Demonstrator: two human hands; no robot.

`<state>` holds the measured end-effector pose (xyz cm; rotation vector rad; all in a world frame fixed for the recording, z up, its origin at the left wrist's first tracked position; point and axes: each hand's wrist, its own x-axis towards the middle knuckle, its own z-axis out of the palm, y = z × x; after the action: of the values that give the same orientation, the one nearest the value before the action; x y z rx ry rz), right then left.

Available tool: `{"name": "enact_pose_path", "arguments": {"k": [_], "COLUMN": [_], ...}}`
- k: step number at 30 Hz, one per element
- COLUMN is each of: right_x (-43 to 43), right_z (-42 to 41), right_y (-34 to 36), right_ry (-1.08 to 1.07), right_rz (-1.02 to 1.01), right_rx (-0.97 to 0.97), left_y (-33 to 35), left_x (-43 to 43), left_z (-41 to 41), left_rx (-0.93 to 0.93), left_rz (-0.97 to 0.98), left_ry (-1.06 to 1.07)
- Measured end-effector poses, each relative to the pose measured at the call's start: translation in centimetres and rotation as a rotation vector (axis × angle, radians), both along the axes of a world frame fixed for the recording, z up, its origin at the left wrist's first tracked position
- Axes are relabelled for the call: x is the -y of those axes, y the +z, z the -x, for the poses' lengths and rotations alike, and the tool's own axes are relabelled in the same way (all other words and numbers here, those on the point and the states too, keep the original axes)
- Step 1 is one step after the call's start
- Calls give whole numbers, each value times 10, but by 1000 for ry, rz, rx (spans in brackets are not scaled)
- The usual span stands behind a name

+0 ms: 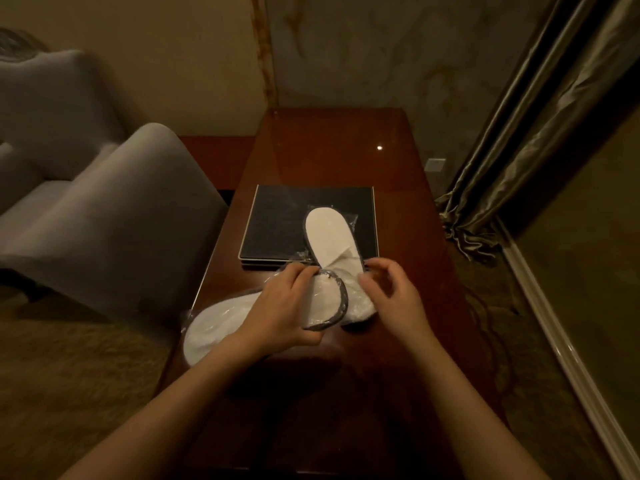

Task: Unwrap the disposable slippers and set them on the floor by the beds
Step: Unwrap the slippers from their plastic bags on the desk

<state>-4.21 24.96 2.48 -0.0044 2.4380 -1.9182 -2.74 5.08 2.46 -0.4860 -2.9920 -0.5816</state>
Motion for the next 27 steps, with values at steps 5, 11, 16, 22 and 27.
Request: {"name": "enact_pose_path", "arguments": {"k": [5,11,16,22,27], "right_x": [2,-2,4,-2,-7], "right_z": [15,22,20,25,21], "right_y": [23,29,32,31,22], "right_ry": [241,221,325,-112,-119], "right_rz": [-509,-447,-492,-95,-256], "right_rx": [-296,-249,-164,-113,96], "left_y": [7,13,13,16,16], "left_x": [-3,-1,-5,-4,3], "left_z": [-3,-9,-8,-5,-4], "left_rx": [-20,-62,-99,-74,-82], "left_rz": [51,-2,9,-54,-56], "left_ry": [-42,-59,-90,-140,-52]}}
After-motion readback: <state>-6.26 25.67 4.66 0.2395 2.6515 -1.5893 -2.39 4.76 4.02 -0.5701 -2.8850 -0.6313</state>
